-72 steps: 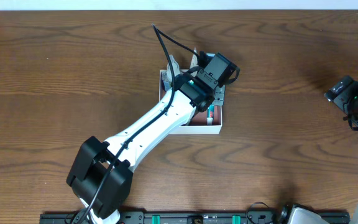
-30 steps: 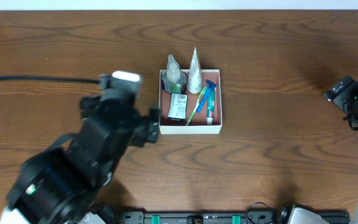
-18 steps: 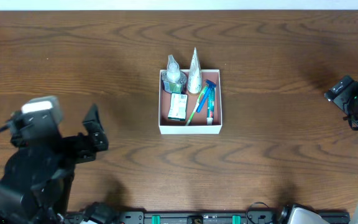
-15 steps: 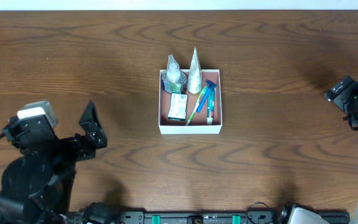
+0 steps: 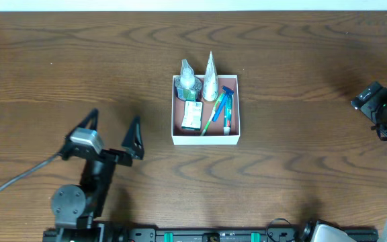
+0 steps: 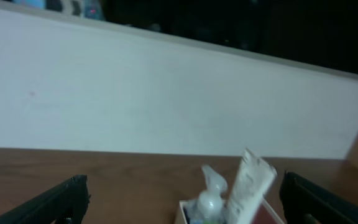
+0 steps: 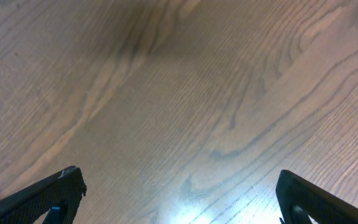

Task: Pack container

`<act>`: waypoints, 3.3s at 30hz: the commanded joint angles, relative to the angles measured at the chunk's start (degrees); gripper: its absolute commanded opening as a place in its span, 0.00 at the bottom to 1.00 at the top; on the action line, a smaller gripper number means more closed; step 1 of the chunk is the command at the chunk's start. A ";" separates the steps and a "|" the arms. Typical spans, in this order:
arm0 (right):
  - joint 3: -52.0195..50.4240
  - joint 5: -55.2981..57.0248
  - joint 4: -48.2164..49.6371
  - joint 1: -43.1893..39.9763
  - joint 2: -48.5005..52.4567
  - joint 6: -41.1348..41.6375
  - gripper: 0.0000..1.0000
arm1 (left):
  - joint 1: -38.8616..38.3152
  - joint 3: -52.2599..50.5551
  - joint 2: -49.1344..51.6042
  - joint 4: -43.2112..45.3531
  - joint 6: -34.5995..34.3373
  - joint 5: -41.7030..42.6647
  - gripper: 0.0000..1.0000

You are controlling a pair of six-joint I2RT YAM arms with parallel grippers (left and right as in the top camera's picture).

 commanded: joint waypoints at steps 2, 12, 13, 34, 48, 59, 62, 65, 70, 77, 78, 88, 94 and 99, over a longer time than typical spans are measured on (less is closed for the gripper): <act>0.13 0.20 -0.09 -0.52 0.09 0.83 0.99 | 0.31 -7.06 -6.71 2.25 0.94 3.43 0.98; 0.13 0.20 -0.09 -0.52 0.09 0.81 0.99 | 0.35 -15.15 -14.47 0.98 0.98 3.37 0.98; 0.13 0.20 -0.09 -0.52 0.09 0.81 0.99 | 0.46 -15.43 -14.75 0.07 1.01 3.30 0.98; 0.13 0.20 -0.09 -0.52 0.09 0.83 0.99 | 2.36 -18.12 -16.26 -12.41 0.81 2.97 0.98; 0.13 0.20 -0.09 -0.52 0.09 0.81 0.99 | 2.34 -18.12 -16.04 -12.24 0.81 2.97 0.98; 0.13 0.20 -0.09 -0.52 0.09 0.83 0.99 | 2.34 -18.12 -16.04 -12.24 0.81 2.97 0.98; 0.13 0.20 -0.09 -0.52 0.09 0.81 0.99 | 2.34 -18.12 -16.04 -12.24 0.81 2.97 0.98; 0.13 0.20 -0.09 -0.52 0.09 0.83 0.99 | 2.34 -18.12 -16.04 -12.24 0.81 2.97 0.98; 0.13 0.20 -0.09 -0.24 -0.20 0.83 0.99 | 2.34 -18.12 -16.04 -12.24 0.81 2.97 0.98; -2.69 0.22 -0.07 7.39 -9.51 0.81 0.99 | 2.34 -18.12 -16.04 -12.24 0.81 2.97 0.98; -4.07 0.22 -0.07 9.49 -11.74 0.81 0.99 | 2.34 -18.12 -16.04 -12.24 0.81 2.97 0.98; -28.74 -6.19 17.07 17.38 -34.75 -0.42 0.99 | 2.34 -18.12 -16.04 -12.24 0.81 2.97 0.98; -46.38 -22.25 41.35 17.40 -46.97 -17.46 0.99 | 2.34 -18.12 -16.04 -12.24 0.81 2.97 0.98; -57.61 -27.67 52.02 17.55 -56.00 -23.23 0.99 | 2.34 -18.12 -16.04 -12.24 0.81 2.97 0.98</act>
